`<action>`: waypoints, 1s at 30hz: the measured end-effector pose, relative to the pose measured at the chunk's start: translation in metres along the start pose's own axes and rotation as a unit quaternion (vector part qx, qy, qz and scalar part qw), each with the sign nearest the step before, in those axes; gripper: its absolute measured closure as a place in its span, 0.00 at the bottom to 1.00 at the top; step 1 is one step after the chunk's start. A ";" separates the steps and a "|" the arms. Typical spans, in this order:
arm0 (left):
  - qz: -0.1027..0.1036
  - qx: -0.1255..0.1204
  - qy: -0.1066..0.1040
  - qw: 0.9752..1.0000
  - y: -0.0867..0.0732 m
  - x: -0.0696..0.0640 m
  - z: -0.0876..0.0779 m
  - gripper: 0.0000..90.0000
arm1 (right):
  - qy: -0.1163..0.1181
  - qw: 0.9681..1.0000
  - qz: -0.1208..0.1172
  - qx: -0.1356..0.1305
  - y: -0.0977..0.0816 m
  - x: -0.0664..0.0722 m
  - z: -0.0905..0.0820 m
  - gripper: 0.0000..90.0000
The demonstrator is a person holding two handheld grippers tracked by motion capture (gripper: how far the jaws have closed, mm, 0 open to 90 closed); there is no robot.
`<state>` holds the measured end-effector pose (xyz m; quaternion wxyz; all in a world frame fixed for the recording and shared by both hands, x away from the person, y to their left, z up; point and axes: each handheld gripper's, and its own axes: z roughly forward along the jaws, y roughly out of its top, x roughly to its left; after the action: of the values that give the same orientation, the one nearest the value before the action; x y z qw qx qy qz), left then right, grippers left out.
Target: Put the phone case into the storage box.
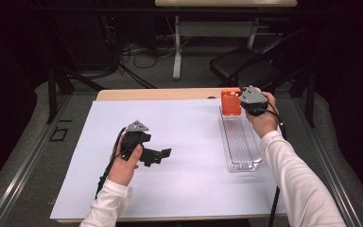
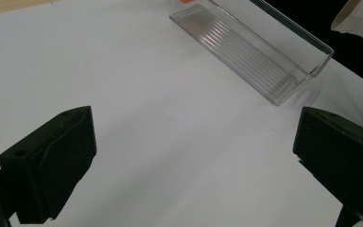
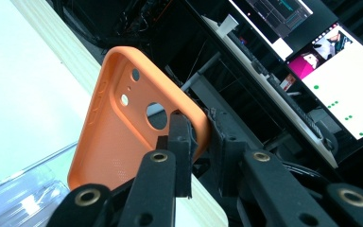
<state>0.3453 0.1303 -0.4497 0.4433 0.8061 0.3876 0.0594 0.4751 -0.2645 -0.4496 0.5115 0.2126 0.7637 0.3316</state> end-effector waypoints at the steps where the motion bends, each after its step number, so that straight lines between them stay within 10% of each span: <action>1: 0.001 0.001 0.000 1.000 0.000 0.000 0.000 0.01 | -0.002 1.000 -0.001 0.000 -0.001 0.001 0.001 0.89; 30: 0.000 0.004 -0.001 1.000 -0.001 0.001 0.003 0.01 | 0.005 1.000 -0.004 0.001 -0.017 0.010 0.014 0.89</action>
<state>0.3466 0.1293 -0.4527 0.4406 0.8079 0.3872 0.0570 0.4841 -0.2652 -0.4722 0.5086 0.2083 0.7676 0.3298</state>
